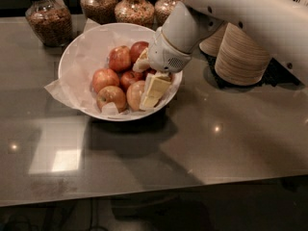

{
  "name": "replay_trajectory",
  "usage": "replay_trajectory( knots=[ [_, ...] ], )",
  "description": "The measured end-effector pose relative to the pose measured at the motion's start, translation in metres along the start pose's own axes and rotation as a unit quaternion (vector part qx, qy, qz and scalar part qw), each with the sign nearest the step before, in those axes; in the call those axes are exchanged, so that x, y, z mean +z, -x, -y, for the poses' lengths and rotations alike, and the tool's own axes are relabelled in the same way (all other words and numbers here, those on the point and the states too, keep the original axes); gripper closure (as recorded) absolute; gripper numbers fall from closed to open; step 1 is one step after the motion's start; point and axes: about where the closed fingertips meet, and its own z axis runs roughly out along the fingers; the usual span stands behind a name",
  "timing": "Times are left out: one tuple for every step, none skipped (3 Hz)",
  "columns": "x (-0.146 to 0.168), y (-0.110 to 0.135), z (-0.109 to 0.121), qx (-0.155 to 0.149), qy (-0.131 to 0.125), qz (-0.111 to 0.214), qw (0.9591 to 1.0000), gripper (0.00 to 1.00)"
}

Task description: Pick apple from white bowl

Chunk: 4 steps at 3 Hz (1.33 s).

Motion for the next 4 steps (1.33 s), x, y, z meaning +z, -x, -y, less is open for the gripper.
replay_trajectory(
  knots=[
    [0.0037,-0.0010,-0.0025,-0.002,0.005,-0.006,1.0000,0.30],
    [0.0045,-0.0013,-0.0026,-0.001,0.005,-0.010,0.9999,0.29],
    [0.0050,-0.0014,-0.0022,0.000,0.004,-0.014,0.9999,0.29],
    [0.0038,-0.0001,-0.0018,0.000,0.004,-0.014,0.9999,0.31]
  ],
)
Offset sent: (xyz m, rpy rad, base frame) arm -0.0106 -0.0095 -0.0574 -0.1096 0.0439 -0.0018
